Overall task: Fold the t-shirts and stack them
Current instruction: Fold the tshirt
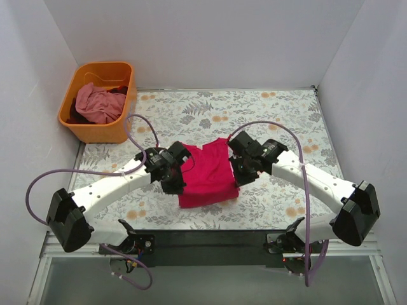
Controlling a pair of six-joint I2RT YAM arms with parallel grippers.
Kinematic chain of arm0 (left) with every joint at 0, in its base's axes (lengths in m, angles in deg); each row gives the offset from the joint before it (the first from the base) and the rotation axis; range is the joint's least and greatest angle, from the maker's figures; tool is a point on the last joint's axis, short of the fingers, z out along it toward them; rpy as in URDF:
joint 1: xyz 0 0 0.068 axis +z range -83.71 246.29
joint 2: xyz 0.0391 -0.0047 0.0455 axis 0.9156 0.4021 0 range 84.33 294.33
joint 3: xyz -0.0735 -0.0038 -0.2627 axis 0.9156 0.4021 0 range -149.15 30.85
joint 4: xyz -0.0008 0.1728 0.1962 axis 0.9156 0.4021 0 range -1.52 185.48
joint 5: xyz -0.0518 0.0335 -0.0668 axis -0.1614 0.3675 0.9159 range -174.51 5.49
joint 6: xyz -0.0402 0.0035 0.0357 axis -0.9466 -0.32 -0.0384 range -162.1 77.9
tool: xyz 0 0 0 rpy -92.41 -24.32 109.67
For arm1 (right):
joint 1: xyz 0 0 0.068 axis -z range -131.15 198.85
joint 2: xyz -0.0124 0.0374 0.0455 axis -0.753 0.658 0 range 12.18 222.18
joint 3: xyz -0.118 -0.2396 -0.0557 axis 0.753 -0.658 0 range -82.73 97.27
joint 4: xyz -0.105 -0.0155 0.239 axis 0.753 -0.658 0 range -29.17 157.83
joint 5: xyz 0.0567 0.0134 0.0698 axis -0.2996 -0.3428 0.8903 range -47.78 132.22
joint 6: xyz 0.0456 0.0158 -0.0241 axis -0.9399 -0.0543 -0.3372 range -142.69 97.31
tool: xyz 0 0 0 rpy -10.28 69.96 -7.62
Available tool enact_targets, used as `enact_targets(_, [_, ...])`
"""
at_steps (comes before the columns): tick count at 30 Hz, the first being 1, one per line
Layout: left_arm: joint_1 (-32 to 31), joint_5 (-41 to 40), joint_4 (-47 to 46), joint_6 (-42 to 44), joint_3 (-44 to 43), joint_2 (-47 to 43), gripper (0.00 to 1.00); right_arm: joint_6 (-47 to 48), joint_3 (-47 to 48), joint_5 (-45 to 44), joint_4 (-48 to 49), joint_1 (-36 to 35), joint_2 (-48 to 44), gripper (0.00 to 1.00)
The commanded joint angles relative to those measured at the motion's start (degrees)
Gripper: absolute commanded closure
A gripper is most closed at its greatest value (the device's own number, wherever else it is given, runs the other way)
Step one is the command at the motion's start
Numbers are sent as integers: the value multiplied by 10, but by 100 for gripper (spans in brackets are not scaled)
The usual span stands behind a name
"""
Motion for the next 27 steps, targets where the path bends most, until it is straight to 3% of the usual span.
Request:
enact_targets(1, [45, -32, -13, 69, -50, 16, 100, 56, 47, -9, -15, 35, 28, 99])
enact_targets(14, [141, -24, -63, 153, -166, 119, 100, 128, 246, 20, -20, 111, 155, 99])
enact_targets(27, [237, 19, -131, 198, -219, 197, 100, 172, 421, 65, -18, 186, 291, 99])
